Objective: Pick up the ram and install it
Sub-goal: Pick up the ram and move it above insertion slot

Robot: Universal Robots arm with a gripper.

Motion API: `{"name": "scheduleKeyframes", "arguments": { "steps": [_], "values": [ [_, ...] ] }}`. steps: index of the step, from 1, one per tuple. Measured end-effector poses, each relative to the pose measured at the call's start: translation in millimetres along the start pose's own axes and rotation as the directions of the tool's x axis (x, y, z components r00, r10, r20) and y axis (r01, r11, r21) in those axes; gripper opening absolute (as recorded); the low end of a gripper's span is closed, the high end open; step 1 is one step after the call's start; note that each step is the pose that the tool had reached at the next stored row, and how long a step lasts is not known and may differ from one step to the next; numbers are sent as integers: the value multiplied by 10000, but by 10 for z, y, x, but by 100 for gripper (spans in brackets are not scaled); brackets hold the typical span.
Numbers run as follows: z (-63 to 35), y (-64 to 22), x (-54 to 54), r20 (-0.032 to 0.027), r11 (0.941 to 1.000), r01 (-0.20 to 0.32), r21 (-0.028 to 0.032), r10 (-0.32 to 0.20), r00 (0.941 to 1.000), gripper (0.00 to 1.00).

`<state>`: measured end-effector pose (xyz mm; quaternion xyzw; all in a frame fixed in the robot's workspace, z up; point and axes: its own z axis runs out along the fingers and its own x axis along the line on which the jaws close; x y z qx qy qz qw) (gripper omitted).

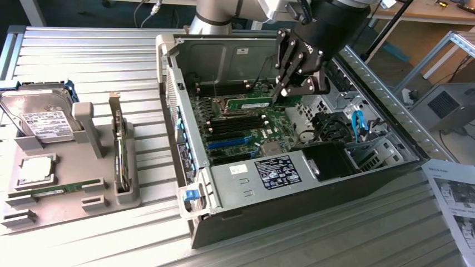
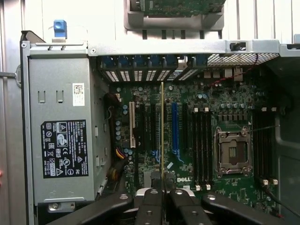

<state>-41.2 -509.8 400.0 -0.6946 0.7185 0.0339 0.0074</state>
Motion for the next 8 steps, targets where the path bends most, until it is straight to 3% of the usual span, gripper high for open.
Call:
{"name": "scheduleKeyframes", "arguments": {
  "steps": [4, 8],
  "values": [
    [3, 37, 2, 5, 10000, 34, 93, -34, 10000, 12],
    [4, 39, 2, 5, 9999, 38, 104, -38, 10000, 12]
  ]
}}
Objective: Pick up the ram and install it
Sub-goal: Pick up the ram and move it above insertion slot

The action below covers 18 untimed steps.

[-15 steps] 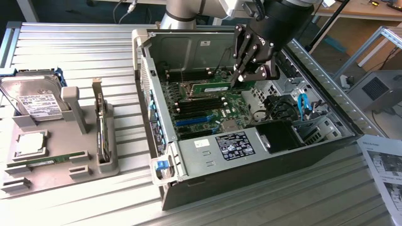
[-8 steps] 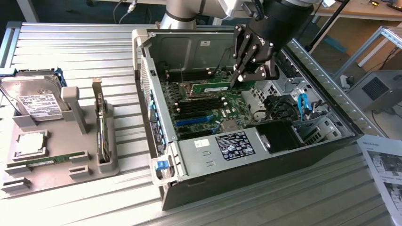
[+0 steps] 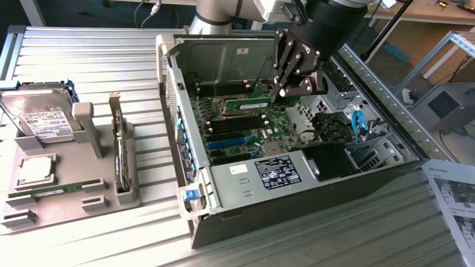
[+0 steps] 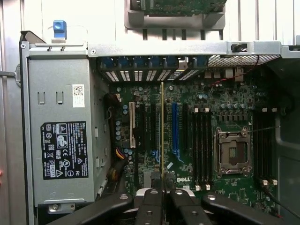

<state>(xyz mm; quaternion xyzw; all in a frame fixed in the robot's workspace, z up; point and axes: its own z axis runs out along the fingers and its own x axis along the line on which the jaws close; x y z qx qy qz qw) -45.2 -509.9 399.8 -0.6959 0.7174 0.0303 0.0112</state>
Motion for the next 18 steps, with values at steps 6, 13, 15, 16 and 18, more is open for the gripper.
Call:
{"name": "scheduleKeyframes", "arguments": {
  "steps": [6, 13, 15, 16, 18],
  "values": [
    [3, -121, -3, -1, 10000, 61, -2, -61, 10000, 12],
    [4, -151, -29, -2, 10000, 77, -3, -77, 10000, 12],
    [11, -151, -99, -2, 10000, 77, -3, -77, 10000, 12],
    [13, -153, -130, -1, 10000, 77, -3, -77, 10000, 12],
    [16, -163, -158, -1, 10000, 77, -3, -77, 10000, 12]
  ]
}}
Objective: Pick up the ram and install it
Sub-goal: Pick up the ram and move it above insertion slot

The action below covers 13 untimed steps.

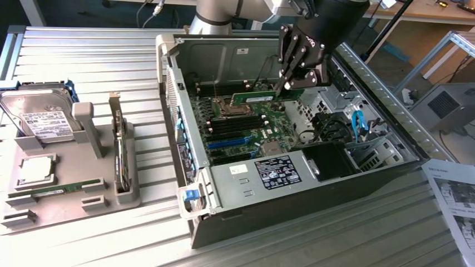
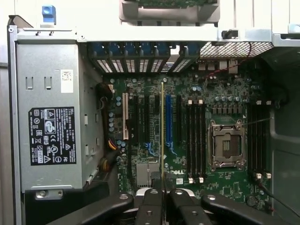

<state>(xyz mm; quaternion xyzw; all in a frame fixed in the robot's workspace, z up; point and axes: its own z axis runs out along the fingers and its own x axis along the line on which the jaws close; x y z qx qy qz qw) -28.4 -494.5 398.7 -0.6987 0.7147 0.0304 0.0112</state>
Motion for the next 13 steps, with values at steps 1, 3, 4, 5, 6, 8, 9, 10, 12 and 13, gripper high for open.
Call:
{"name": "scheduleKeyframes", "arguments": {
  "steps": [1, 3, 4, 5, 6, 8, 9, 10, 12, 13],
  "values": [
    [1, -7, -11, 0, 10000, 0, 0, 0, 10000, 12],
    [3, -22, -35, 0, 10000, 0, 0, 0, 10000, 12],
    [4, -30, -46, -1, 10000, -1, 0, 1, 10000, 12],
    [5, -36, -58, 0, 10000, 0, 0, 0, 10000, 12],
    [6, -42, -73, -1, 10000, -1, 0, 1, 10000, 12],
    [13, -61, -117, 0, 10000, 0, 0, 0, 10000, 12],
    [16, -69, -129, 0, 10000, 0, 0, 0, 10000, 12],
    [18, -77, -141, -1, 10000, 1, 0, -1, 10000, 12],
    [26, -105, -182, 0, 10000, 0, 0, 0, 10000, 12],
    [32, -127, -214, -1, 10000, 0, 0, 0, 10000, 12]
  ]
}}
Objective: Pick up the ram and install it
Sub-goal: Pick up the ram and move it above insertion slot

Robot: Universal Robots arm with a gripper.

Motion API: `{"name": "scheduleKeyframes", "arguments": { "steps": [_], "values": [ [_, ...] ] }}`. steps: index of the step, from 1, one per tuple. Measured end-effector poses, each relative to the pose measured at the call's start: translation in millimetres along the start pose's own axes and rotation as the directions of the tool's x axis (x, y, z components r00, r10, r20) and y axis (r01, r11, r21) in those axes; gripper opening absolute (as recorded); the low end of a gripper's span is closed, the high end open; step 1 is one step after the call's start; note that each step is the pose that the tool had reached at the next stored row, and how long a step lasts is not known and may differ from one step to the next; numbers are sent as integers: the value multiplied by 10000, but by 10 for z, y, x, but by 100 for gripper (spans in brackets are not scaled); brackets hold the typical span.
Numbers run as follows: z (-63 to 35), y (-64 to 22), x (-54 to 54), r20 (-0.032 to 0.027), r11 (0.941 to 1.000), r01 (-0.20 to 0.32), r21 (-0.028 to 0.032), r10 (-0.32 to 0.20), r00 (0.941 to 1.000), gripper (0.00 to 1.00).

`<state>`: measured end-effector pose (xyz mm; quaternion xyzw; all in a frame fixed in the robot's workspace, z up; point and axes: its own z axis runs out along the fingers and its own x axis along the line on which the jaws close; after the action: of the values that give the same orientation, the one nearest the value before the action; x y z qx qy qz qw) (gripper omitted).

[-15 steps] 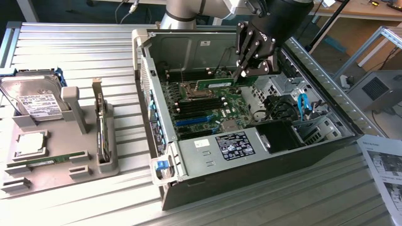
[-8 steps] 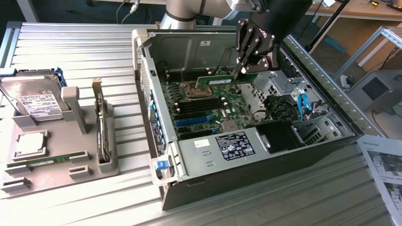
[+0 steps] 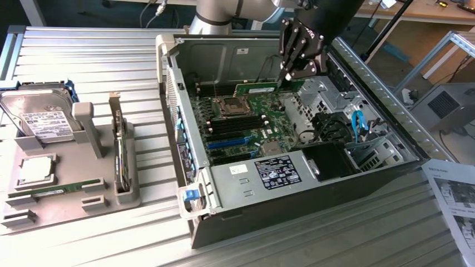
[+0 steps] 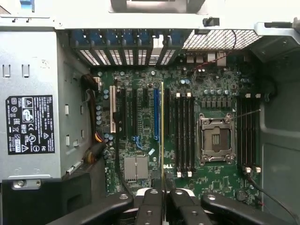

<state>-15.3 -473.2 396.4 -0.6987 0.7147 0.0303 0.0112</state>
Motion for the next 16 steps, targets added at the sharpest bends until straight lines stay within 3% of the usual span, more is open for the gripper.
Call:
{"name": "scheduleKeyframes", "arguments": {
  "steps": [11, 16],
  "values": [
    [37, -30, -61, -1, 10000, 0, 0, 0, 10000, 12],
    [39, -30, -84, -137, 10000, -4, 3, 4, 9999, 12]
  ]
}}
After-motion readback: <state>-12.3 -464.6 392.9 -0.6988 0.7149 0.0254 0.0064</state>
